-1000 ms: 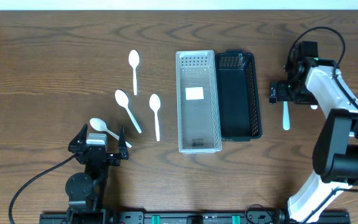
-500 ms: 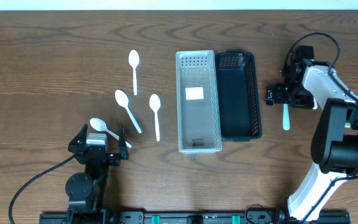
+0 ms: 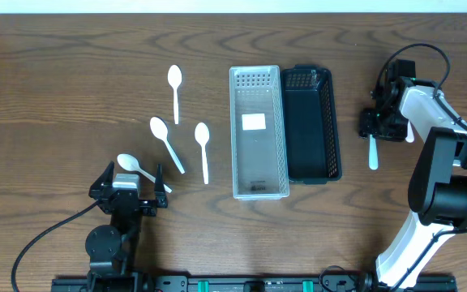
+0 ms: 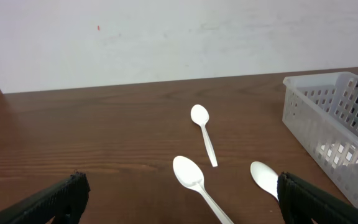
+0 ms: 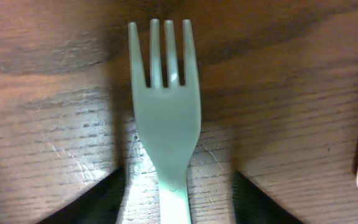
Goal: Pack container
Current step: 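Close the right gripper on the mint-green fork, then carry the green fork to the black basket and release it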
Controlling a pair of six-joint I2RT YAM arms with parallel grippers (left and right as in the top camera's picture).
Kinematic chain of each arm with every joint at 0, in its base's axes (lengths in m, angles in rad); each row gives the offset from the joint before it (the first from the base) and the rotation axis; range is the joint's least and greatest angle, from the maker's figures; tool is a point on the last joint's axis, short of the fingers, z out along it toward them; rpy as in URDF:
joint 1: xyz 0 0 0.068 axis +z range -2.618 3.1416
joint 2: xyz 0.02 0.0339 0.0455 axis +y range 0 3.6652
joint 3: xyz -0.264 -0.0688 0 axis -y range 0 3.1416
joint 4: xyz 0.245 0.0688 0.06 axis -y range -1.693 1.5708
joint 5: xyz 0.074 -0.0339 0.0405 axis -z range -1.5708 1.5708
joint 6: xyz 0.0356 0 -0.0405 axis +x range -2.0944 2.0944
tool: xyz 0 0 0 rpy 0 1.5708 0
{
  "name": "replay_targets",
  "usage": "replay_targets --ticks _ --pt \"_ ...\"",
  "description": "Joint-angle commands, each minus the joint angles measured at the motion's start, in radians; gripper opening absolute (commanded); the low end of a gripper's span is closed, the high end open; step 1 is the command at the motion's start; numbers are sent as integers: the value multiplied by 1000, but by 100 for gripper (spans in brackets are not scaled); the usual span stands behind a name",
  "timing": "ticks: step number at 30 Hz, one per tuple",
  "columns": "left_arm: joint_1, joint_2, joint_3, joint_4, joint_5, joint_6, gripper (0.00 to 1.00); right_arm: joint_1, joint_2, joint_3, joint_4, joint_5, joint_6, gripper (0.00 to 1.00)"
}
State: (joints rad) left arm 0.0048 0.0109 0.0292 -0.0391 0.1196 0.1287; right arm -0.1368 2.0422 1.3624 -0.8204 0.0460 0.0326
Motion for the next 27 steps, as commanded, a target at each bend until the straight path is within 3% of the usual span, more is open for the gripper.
replay_targets --ticks 1,7,10,18,27 --pt "3 -7 -25 -19 1 2 98 -10 34 5 3 25 -8 36" --pt "3 -7 -25 -19 1 2 98 -10 34 6 7 25 -7 8" --pt "3 -7 -25 -19 1 2 98 -9 34 9 6 25 -7 2" --pt "3 -7 -25 -19 1 2 98 -2 30 192 -165 25 0 1" --pt "3 -7 -25 -19 1 1 98 71 30 734 -542 -29 37 1"
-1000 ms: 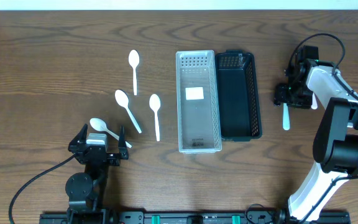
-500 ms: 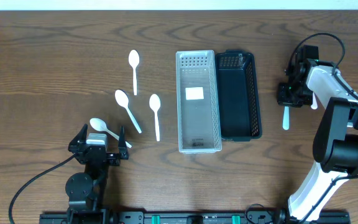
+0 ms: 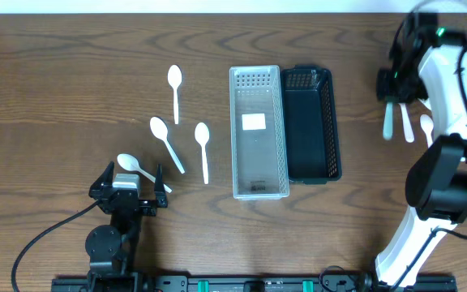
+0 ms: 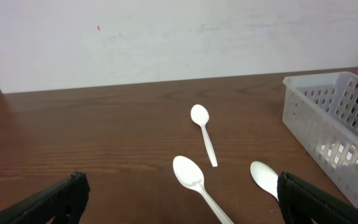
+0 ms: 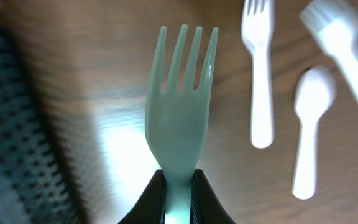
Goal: Pack container
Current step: 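Carry the green fork to the black basket and release it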
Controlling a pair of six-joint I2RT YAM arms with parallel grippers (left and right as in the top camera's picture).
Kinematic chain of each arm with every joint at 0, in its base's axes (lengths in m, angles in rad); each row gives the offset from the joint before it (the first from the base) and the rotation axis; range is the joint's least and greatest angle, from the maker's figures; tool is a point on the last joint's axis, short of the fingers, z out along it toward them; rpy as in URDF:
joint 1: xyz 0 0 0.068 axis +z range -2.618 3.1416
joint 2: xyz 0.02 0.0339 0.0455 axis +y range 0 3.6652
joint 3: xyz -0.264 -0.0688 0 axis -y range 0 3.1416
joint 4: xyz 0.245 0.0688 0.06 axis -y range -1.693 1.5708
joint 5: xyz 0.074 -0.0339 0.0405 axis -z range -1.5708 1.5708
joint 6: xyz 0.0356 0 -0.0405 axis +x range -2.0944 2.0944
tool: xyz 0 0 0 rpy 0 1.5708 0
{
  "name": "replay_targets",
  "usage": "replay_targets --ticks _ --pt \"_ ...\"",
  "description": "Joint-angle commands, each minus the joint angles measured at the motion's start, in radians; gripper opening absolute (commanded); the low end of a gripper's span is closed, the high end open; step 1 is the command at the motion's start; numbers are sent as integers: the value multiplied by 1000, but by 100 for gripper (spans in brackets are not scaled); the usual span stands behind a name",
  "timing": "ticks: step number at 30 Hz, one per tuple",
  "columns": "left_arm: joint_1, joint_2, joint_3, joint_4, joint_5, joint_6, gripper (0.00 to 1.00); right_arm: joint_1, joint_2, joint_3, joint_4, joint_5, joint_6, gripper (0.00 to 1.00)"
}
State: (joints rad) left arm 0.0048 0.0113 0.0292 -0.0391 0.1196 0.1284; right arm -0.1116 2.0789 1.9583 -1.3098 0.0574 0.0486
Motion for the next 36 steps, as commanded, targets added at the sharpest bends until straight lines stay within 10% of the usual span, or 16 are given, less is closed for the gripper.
replay_targets --ticks 1,18,36 --pt "3 -7 -25 -19 1 2 98 64 -7 195 -87 -61 37 1" --pt "3 -7 -25 -19 1 2 98 460 -5 255 -199 -55 325 13" --pt "3 -7 -25 -19 1 2 98 433 -5 1 -59 2 268 27"
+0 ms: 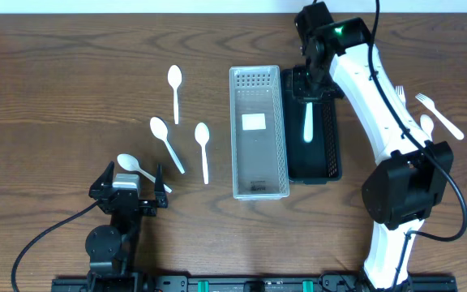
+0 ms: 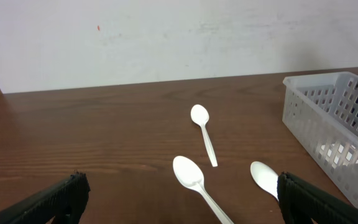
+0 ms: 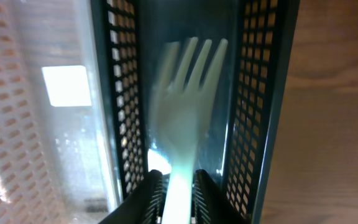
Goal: Pack container
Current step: 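Carry the green fork to the black basket and release it, then move the right gripper back over the white fork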
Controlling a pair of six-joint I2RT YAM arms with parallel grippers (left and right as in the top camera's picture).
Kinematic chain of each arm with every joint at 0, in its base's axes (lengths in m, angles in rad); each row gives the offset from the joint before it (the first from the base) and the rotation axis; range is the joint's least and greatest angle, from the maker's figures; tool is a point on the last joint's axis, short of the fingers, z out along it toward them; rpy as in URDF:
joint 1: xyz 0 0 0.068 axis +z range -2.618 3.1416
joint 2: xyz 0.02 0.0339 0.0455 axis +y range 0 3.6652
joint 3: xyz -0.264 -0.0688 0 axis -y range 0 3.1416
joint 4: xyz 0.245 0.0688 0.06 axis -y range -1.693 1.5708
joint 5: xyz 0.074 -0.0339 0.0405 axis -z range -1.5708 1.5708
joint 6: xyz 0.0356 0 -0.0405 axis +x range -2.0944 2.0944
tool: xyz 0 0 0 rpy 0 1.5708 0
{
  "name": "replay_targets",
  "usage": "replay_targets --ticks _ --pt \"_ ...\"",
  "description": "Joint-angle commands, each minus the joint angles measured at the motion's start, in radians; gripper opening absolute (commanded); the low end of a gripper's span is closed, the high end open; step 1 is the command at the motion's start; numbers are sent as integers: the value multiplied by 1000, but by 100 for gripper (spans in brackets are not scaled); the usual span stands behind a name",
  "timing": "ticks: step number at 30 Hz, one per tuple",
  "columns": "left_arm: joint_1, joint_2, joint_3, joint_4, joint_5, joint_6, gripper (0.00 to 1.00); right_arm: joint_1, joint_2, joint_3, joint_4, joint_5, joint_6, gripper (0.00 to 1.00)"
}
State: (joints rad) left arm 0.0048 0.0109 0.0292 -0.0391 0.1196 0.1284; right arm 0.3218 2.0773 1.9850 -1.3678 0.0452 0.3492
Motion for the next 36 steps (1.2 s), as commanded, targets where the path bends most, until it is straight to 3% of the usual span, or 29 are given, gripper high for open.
replay_targets --ticks 1,3,5,6,8,14,18,20,27,36 --pt "3 -7 -25 -19 1 2 98 -1 -3 -40 -1 14 -32 30" --pt "3 -7 -25 -19 1 2 98 -2 -3 -58 2 15 -32 40" --pt "3 -7 -25 -19 1 2 98 -3 -3 -64 7 15 -33 66" --pt "3 -7 -25 -19 1 2 98 -3 -3 -63 10 16 -38 73" --pt "3 -7 -25 -19 1 2 98 -10 -5 -50 14 25 -60 99" --pt "3 -7 -25 -19 1 2 98 -135 -5 108 -45 137 -143 99" --pt "3 -7 -25 -19 1 2 98 -271 -5 142 -56 -40 -575 99" --pt "3 -7 -25 -19 1 2 98 -334 3 134 -44 -64 -702 99" --pt "3 -7 -25 -19 1 2 98 -519 73 121 24 -48 -679 99" --pt "3 -7 -25 -19 1 2 98 -600 227 121 41 -46 -706 99"
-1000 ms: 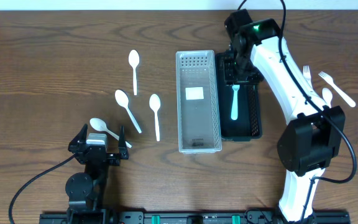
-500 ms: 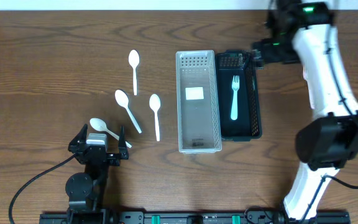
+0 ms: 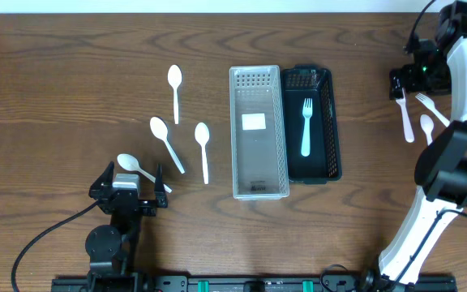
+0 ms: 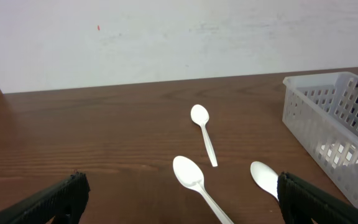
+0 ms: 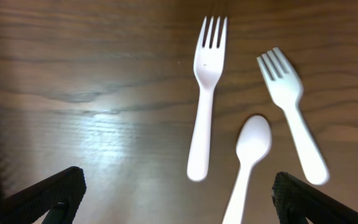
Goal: Pack container
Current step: 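Move the right gripper back over the white fork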
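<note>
A white fork lies lengthwise in the black basket, which stands beside the clear basket. My right gripper hovers open and empty over the table's far right. Below it lie two white forks and a small spoon. My left gripper rests open at the front left, nothing between its fingers. Ahead of it lie white spoons; a fourth spoon lies close to it.
The loose spoons lie left of the clear basket, which has a white label on its floor. My right arm runs along the table's right edge.
The fork that my right gripper held over the black basket now lies in that basket. The gripper has opened and moved to the far right, above the loose forks. The left arm is unchanged.
My right gripper first had its fingers on either side of a fork lying on the table at the right. Then it held that fork up near the far right edge, then over the black basket. Now the fork lies in the basket and the gripper is open.
</note>
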Controlling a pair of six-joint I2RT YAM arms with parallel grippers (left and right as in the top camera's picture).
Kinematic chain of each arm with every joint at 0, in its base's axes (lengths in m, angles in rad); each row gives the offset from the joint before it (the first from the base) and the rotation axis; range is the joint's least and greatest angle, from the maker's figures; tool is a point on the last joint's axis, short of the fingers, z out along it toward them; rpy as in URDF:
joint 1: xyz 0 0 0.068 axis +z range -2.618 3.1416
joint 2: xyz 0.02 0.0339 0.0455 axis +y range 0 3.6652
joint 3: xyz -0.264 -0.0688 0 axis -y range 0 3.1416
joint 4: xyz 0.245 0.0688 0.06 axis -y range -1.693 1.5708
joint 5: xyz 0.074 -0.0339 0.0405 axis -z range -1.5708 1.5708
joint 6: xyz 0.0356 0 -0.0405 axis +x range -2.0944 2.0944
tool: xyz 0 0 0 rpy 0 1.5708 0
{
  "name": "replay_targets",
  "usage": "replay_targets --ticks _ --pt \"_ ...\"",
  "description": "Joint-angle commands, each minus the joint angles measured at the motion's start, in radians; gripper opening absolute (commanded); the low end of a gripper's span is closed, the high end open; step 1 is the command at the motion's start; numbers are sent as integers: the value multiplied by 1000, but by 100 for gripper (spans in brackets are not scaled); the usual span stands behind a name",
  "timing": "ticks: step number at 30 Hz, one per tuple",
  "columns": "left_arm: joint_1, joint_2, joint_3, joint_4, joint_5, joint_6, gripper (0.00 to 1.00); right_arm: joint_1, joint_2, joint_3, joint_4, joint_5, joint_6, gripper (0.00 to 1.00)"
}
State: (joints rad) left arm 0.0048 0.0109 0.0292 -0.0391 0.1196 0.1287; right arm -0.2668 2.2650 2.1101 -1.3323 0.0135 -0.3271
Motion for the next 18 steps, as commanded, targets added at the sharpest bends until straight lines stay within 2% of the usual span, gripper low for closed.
replay_targets --ticks 1,18 --pt "3 -7 -25 -19 1 2 98 -14 57 -5 8 -14 -21 99" --pt "3 -7 -25 -19 1 2 98 -16 210 -5 59 5 2 99"
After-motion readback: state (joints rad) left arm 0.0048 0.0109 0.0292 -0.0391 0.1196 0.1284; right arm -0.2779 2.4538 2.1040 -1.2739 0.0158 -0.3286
